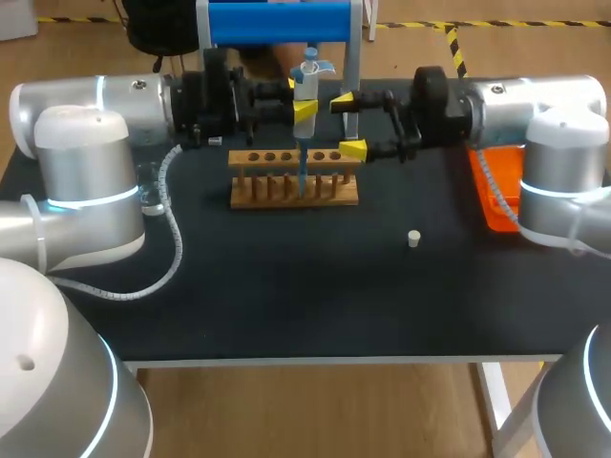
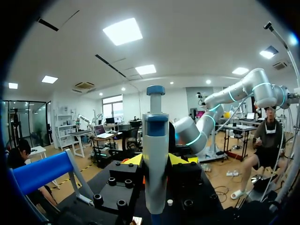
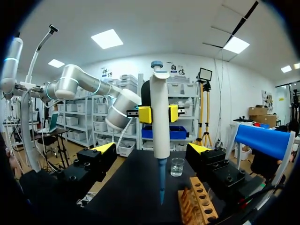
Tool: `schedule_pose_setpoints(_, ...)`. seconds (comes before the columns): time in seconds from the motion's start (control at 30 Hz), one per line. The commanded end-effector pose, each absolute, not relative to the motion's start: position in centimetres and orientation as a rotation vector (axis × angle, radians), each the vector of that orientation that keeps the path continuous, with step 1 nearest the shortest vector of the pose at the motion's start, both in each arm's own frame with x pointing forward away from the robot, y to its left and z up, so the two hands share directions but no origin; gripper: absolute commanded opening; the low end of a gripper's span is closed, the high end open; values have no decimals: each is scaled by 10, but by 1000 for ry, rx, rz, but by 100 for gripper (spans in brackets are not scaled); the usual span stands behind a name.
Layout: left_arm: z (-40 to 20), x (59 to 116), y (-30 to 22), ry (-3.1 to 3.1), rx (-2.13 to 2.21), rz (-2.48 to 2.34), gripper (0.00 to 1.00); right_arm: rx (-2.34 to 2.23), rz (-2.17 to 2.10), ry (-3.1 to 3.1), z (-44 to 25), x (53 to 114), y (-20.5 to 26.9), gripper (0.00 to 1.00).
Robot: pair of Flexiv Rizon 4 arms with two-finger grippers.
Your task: Invert the test tube, pick up the pipette, mount the tip to pipette, aspirate from beaker and dispense into the tube, eject the tip, return the pipette, and cap with the stopper.
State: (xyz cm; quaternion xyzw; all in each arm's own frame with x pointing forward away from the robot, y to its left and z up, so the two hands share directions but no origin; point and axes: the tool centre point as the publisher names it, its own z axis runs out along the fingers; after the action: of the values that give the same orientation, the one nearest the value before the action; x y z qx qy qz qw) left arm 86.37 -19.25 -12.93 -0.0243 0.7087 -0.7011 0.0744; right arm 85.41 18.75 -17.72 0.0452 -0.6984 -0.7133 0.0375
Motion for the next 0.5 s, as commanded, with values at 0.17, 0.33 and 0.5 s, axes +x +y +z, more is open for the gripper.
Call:
schedule_pose_setpoints(0.17, -129, 864, -193, 2124, -72, -2106, 0, 156, -2181, -2143, -174, 862, 211, 100)
schedule_pose_setpoints(0.33, -129, 864, -193, 2124, -72, -2106, 0, 160, -2182, -2140, -171, 862, 220, 100)
schedule_pose_setpoints(0.5, -129, 864, -193, 2124, -72, -2106, 0, 146, -2180, -2150, -172, 861, 225, 99)
